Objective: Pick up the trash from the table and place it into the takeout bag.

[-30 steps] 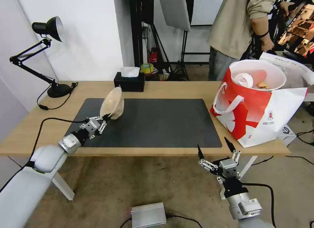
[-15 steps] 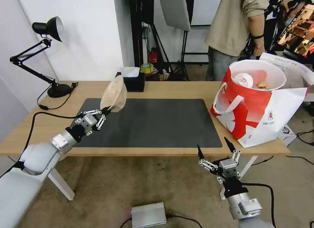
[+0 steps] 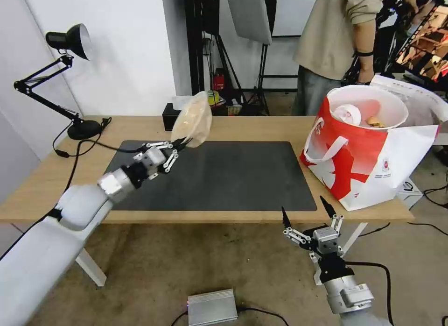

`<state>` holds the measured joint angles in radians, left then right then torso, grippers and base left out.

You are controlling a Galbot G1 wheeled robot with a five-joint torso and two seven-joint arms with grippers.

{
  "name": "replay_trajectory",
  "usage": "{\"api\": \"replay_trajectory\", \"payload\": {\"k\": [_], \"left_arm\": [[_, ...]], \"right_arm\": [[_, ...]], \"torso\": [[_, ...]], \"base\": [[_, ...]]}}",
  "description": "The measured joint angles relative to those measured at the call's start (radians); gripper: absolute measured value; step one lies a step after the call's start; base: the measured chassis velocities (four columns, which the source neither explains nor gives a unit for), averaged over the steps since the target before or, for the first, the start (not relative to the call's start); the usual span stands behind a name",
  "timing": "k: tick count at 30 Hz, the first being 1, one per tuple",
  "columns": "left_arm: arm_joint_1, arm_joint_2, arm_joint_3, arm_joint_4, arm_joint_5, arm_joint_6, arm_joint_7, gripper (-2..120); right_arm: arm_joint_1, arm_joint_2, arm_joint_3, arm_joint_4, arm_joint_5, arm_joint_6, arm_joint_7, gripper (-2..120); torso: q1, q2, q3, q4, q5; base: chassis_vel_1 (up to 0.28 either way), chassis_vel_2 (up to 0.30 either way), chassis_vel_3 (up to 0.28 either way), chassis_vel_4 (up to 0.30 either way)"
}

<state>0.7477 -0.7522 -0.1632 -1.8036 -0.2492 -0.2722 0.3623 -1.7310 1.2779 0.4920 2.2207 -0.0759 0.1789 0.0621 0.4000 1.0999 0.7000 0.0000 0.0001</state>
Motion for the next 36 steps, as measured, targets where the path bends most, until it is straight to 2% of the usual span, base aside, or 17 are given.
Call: {"api": "replay_trajectory", "payload": {"k": [7,12,15,16,20,31,36], "left_arm": [[-0.122,0.009,0.104,0.025,-0.027,0.017,-0.011,0],[-0.212,-0.013,0.183,0.051,-0.03,0.021,-0.02,0],[-0.306,-0.047,0.264,0.088,-0.028,0.026,-0.031,0],[-0.306,-0.047,0.264,0.088,-0.028,0.026,-0.031,0],[-0.404,-0.085,0.348,0.129,-0.021,0.026,-0.043,0],[-0.516,-0.173,0.447,0.206,0.018,0.026,-0.048,0],[-0.574,-0.241,0.494,0.265,0.04,0.023,-0.048,0]], "right_arm": [[0.0,0.0,0.0,0.0,0.0,0.0,0.0,100],[0.0,0.0,0.0,0.0,0.0,0.0,0.0,100],[0.0,0.0,0.0,0.0,0.0,0.0,0.0,100],[0.0,0.0,0.0,0.0,0.0,0.0,0.0,100],[0.0,0.0,0.0,0.0,0.0,0.0,0.0,100],[0.0,0.0,0.0,0.0,0.0,0.0,0.0,100],[0.0,0.0,0.0,0.0,0.0,0.0,0.0,100]], "torso": [[0.0,0.0,0.0,0.0,0.0],[0.0,0.0,0.0,0.0001,-0.0001],[0.0,0.0,0.0,-0.0001,0.0],[0.0,0.0,0.0,-0.0001,0.0],[0.0,0.0,0.0,0.0,0.0001],[0.0,0.0,0.0,0.0,0.0001],[0.0,0.0,0.0,0.0,0.0001]], "base": [[0.0,0.0,0.0,0.0],[0.0,0.0,0.0,0.0],[0.0,0.0,0.0,0.0],[0.0,0.0,0.0,0.0],[0.0,0.0,0.0,0.0],[0.0,0.0,0.0,0.0],[0.0,0.0,0.0,0.0]]}}
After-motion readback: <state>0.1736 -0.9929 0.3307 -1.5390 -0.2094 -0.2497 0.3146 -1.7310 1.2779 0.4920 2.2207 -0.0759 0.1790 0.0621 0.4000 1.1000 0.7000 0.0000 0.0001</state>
